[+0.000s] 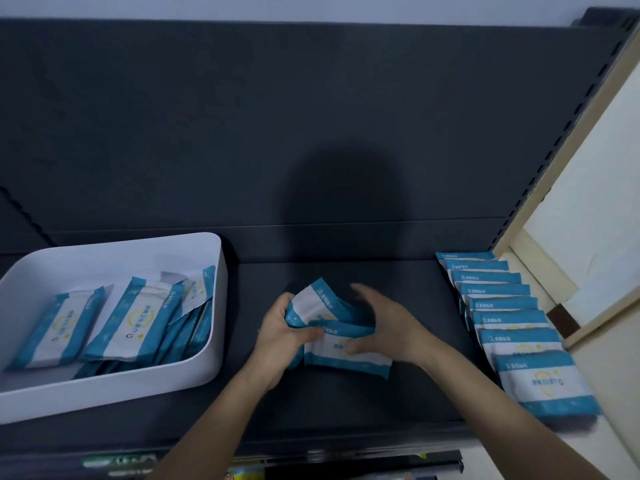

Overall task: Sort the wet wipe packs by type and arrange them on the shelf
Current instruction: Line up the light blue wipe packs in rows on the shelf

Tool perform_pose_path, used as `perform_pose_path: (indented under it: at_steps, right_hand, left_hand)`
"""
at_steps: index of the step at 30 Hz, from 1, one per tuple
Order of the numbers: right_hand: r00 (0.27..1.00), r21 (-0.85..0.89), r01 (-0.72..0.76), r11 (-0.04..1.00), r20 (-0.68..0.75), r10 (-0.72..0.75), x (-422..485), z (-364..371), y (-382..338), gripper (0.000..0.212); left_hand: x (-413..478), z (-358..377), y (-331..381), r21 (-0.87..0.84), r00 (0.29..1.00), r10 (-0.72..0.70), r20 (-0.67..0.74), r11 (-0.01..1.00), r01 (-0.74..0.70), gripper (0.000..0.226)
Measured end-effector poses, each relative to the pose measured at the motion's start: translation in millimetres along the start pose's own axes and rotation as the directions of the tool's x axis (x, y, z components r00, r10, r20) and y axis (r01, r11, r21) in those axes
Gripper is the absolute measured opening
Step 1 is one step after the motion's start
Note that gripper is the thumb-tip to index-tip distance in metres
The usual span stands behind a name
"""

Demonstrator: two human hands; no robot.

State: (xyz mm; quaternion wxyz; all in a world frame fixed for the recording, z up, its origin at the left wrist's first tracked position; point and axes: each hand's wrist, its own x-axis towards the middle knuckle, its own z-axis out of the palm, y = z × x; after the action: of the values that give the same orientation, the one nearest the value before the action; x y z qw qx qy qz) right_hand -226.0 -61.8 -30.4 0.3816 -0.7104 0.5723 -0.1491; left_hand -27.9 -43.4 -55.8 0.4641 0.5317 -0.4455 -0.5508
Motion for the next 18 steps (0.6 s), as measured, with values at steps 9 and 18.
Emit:
perform_pose_path:
  at_steps: [9,18]
  right_hand:
    - [0.990,-0.225,0.144,0.964,0.028,-0.141,-2,5,-7,0.033]
    - [0.969,-0.393,0.244,0.886,0.135,-0.206,0,-6,-10,0.039]
  left_hand:
    - [-12,-34,-8,0.437,0.950,0.287,-0.126,0.875,-0.206,0.009]
    - [-1,-34,-13,0.878,0.995,0.046,-0.093,0.476,0.060,0.049]
